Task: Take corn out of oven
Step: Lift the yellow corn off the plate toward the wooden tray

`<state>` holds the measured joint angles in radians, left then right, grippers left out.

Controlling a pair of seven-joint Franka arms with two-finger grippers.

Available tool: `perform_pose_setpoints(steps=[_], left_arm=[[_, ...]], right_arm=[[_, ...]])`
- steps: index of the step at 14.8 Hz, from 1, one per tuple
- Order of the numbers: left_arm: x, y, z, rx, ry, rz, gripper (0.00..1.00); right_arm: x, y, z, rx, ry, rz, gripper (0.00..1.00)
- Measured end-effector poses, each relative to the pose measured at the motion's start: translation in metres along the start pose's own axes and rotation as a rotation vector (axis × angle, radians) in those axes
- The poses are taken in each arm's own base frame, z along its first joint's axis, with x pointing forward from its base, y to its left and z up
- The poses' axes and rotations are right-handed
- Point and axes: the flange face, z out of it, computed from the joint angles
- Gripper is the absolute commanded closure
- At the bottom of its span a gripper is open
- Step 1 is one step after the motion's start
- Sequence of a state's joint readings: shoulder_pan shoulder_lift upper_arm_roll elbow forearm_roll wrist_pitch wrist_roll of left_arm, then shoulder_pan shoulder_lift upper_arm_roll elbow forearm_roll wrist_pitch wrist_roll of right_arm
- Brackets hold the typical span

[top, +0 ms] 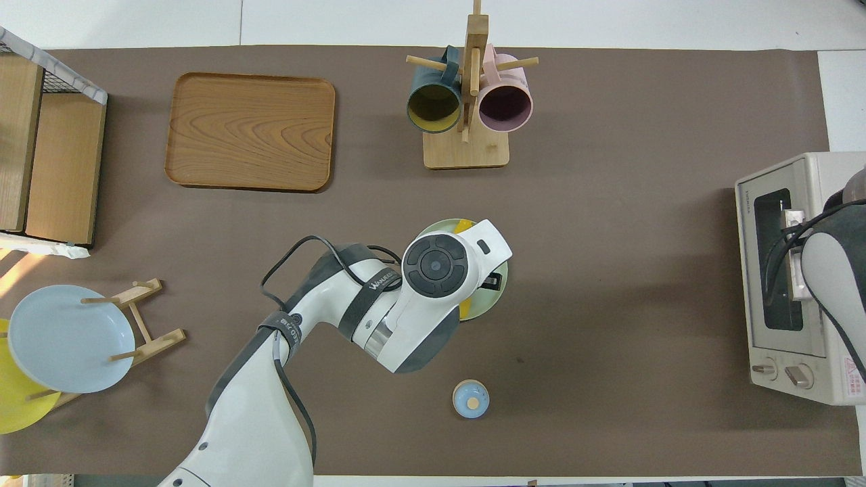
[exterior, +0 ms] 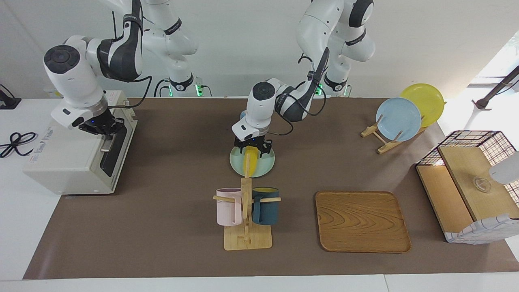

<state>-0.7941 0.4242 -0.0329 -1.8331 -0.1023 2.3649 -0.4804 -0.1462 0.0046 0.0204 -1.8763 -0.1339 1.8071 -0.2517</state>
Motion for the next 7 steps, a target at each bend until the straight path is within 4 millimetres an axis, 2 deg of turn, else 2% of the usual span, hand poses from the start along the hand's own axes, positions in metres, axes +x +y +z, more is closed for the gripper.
perform_pose_setpoints(steps=[1,2,5,7], left_arm=[[0.000,0.000,0.000,0.000,0.000,-0.001,0.87],[0.000,0.000,-0.001,-0.001,0.001,-0.002,1.00],[0.002,-0.003,-0.002,0.003,0.000,-0.030,1.00],[0.010,-0.011,-0.009,0.012,-0.005,-0.054,1.00]], right_arm=[[0.004,-0.008,-0.016,0.030,0.024,0.002,0.00],[0.008,-0.019,-0.034,0.052,0.047,-0.005,0.00],[0.018,-0.070,-0.088,0.094,0.080,0.001,0.00],[0.024,-0.104,-0.107,0.096,0.079,0.007,0.00]])
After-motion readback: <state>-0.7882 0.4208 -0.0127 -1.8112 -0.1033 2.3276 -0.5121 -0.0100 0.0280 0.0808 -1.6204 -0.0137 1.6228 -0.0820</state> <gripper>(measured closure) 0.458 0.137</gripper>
